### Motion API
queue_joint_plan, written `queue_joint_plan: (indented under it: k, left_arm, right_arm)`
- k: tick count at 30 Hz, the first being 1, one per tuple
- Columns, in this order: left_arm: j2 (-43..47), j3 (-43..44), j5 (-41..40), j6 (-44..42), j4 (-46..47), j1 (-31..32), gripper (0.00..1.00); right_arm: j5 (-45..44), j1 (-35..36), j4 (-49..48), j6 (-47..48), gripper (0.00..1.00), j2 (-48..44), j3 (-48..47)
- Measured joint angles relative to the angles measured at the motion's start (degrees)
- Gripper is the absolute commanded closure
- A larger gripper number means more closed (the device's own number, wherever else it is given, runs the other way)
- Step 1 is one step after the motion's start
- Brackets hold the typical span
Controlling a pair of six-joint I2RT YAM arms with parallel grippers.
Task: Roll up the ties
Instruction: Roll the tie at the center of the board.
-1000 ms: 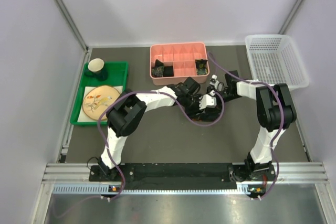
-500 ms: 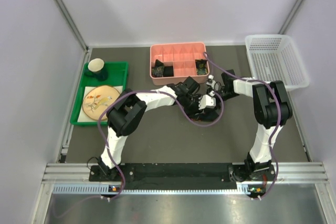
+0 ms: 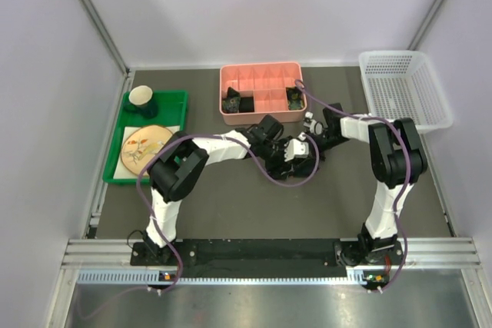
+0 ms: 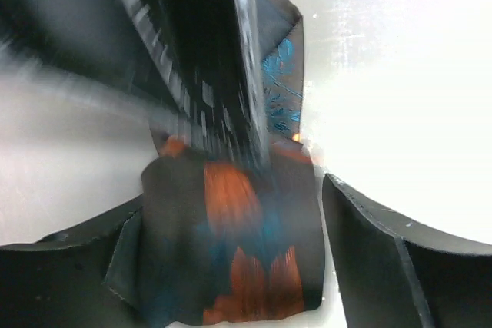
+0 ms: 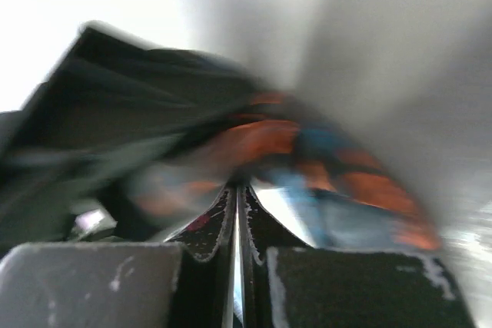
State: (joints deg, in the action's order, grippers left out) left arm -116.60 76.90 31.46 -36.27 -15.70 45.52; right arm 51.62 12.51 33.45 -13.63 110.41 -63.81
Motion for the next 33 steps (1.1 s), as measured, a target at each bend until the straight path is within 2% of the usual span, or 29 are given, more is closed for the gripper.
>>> queue_joint_plan:
  k: [3, 5, 6, 7, 8, 10, 12, 18, 20, 21, 22, 25, 27, 33]
  left_arm:
    - [2.3, -4.0, 1.3, 2.2, 3.2, -1.1, 0.2]
    - [3.9, -7.1, 2.2, 4.0, 5.9, -1.9, 0.2]
    - [4.7, -8.5, 2.6, 4.9, 7.0, -2.2, 0.25]
    - [5.4, -9.7, 3.0, 5.4, 8.2, -2.5, 0.36]
    - [5.8, -10.5, 3.5, 6.1, 9.0, -2.8, 0.62]
    - [5.8, -10.8, 3.9, 6.4, 9.7, -3.1, 0.78]
    - [5.5, -10.0, 4.0, 6.3, 8.9, -3.1, 0.85]
    - [4.5, -8.5, 3.7, 4.6, 7.4, -3.1, 0.86]
    - [4.5, -8.2, 3.1, 4.0, 6.9, -2.8, 0.82]
    - [4.5, -8.2, 2.8, 3.6, 6.6, -2.7, 0.8]
    - [4.5, -8.0, 2.1, 3.2, 6.3, -2.4, 0.78]
    - [4.5, -7.2, -0.8, 2.1, 4.9, -1.1, 0.74]
    - [4.5, -6.8, -2.5, 1.6, 4.2, -0.3, 0.73]
    - [4.6, -6.2, -5.0, 1.3, 3.0, 0.7, 0.71]
  right_arm:
    - [-7.3, 0.1, -1.0, 1.1, 1.0, 0.4, 0.9]
    - [-8.6, 0.0, -1.0, 1.0, 1.0, 0.7, 1.2]
    - [-8.9, 0.1, -1.0, 1.0, 1.0, 0.6, 1.2]
    - [-9.0, 0.1, -1.0, 1.0, 1.0, 0.6, 1.2]
    - [-9.0, 0.1, -1.0, 1.0, 1.0, 0.6, 1.2]
    - [-8.9, 0.1, -1.0, 1.0, 1.0, 0.6, 1.2]
    - [-8.7, 0.1, -1.0, 1.1, 1.0, 0.6, 1.2]
    - [-8.3, 0.1, -0.7, 2.5, 1.0, 0.6, 1.0]
    - [-8.1, 0.1, 0.0, 3.2, 0.91, 0.6, 0.7]
    - [-8.0, 0.1, 0.2, 3.5, 0.75, 0.6, 0.6]
    - [-7.5, -0.1, 0.8, 3.7, 0.69, 0.6, 0.3]
    - [-4.3, -0.6, 1.1, 3.7, 0.57, 0.4, 0.0]
    - [-1.2, -0.7, 1.3, 3.1, 0.44, -0.1, 0.0]
    - [5.9, -0.7, -0.4, -0.2, 0.43, -3.7, 0.2]
